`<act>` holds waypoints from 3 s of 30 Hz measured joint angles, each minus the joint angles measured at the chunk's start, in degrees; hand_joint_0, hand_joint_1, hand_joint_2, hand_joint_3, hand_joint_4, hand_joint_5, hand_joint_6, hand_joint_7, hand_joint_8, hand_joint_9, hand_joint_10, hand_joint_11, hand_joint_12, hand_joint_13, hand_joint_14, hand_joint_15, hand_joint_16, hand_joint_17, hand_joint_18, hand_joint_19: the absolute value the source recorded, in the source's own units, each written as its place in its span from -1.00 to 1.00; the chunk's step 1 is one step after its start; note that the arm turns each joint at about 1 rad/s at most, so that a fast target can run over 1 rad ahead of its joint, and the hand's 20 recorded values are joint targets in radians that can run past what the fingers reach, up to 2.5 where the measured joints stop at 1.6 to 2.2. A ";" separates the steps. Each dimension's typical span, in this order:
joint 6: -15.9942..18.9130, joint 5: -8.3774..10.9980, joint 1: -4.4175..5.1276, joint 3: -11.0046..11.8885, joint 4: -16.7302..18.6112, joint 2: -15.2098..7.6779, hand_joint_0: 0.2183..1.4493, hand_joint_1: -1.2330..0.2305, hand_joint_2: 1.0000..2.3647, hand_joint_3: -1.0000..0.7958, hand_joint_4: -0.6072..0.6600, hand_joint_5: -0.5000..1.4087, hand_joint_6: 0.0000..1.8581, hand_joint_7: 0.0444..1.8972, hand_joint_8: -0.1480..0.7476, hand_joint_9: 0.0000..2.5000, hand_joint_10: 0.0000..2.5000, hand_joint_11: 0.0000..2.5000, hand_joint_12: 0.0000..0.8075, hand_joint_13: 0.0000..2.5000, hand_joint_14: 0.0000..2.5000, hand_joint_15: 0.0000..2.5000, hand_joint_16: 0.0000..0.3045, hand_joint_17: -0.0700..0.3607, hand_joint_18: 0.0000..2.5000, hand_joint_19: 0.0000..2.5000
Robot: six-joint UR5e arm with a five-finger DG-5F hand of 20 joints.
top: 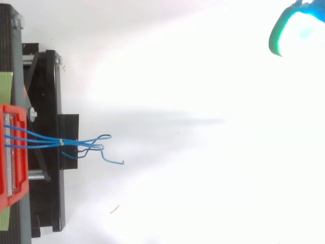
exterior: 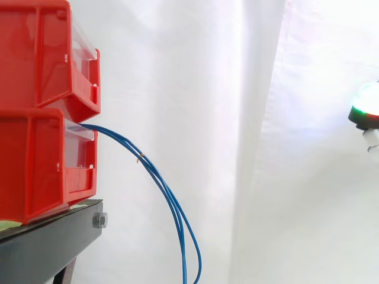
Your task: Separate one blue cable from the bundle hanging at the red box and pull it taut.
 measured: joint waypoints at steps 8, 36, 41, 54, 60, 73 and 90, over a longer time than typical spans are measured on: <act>0.00 0.00 -0.02 -0.01 0.00 -0.01 -0.43 -0.03 -1.00 -0.44 0.30 -0.73 -0.46 -0.30 -0.02 -0.68 -1.00 -0.93 -0.13 -0.77 -1.00 -0.89 -0.66 -0.14 -0.61 -0.66; 0.00 0.00 0.00 0.00 0.00 0.01 -0.42 -0.04 -1.00 -0.44 0.32 -0.73 -0.46 -0.29 0.00 -0.65 -1.00 -0.90 -0.15 -0.75 -1.00 -0.90 -0.70 -0.19 -0.62 -0.70; 0.00 0.00 -0.01 -0.01 0.06 0.02 -0.45 -0.04 -1.00 -0.44 0.32 -0.73 -0.46 -0.29 0.01 -0.64 -1.00 -0.89 -0.14 -0.75 -1.00 -0.89 -0.69 -0.19 -0.62 -0.71; 0.14 0.03 0.38 0.00 0.05 0.03 -0.46 -0.05 -1.00 -0.44 0.33 -0.72 -0.46 -0.27 0.02 -0.59 -1.00 -0.85 -0.19 -0.71 -1.00 -0.88 -0.72 -0.22 -0.60 -0.71; 0.21 0.43 0.63 -0.01 0.24 0.00 -0.46 -0.05 -1.00 -0.44 0.34 -0.72 -0.46 -0.27 0.05 -0.58 -1.00 -0.85 -0.17 -0.70 -1.00 -0.88 -0.71 -0.22 -0.58 -0.72; 0.03 4.80 2.06 -0.02 7.00 -1.66 -0.44 -0.05 -1.00 -0.44 0.35 -0.72 -0.46 -0.27 0.05 -0.58 -1.00 -0.84 -0.18 -0.69 -1.00 -0.88 -0.72 -0.22 -0.57 -0.73; -0.20 8.45 5.01 0.04 16.40 -8.69 -0.38 -0.14 -1.00 -0.44 0.34 -0.72 -0.46 -0.27 0.03 -0.58 -1.00 -0.84 -0.20 -0.69 -1.00 -0.88 -0.73 -0.24 -0.57 -0.72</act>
